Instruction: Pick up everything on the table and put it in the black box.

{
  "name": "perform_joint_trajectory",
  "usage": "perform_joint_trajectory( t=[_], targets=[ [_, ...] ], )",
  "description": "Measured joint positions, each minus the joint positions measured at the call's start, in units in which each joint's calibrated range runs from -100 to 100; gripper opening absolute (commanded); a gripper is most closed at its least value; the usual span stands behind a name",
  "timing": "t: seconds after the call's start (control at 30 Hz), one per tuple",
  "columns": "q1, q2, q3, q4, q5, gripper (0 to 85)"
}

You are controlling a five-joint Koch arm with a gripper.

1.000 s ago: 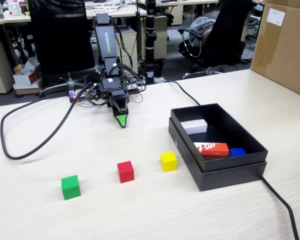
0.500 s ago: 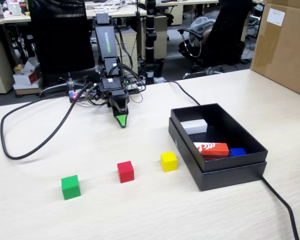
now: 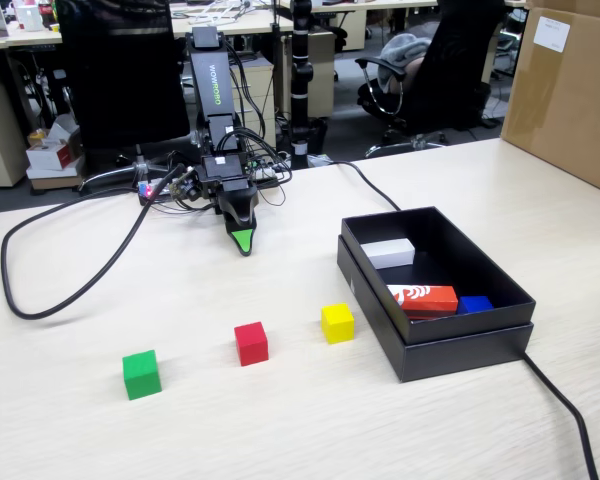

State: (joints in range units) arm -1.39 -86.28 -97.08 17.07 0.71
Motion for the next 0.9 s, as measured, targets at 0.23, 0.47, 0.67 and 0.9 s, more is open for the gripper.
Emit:
perform_joint_trajectory(
  t=[0.23, 0.47, 0.67, 0.9],
  targets=[
    [0.2, -0.1, 0.1, -0.1, 0.0, 44.9],
    [-0.1, -12.0, 8.1, -19.7, 0.0, 44.9],
    [1.1, -12.0, 22.5, -30.4, 0.2, 44.8],
    [3.7, 4.9, 46.1, -45.7, 2.1, 45.6]
  ],
)
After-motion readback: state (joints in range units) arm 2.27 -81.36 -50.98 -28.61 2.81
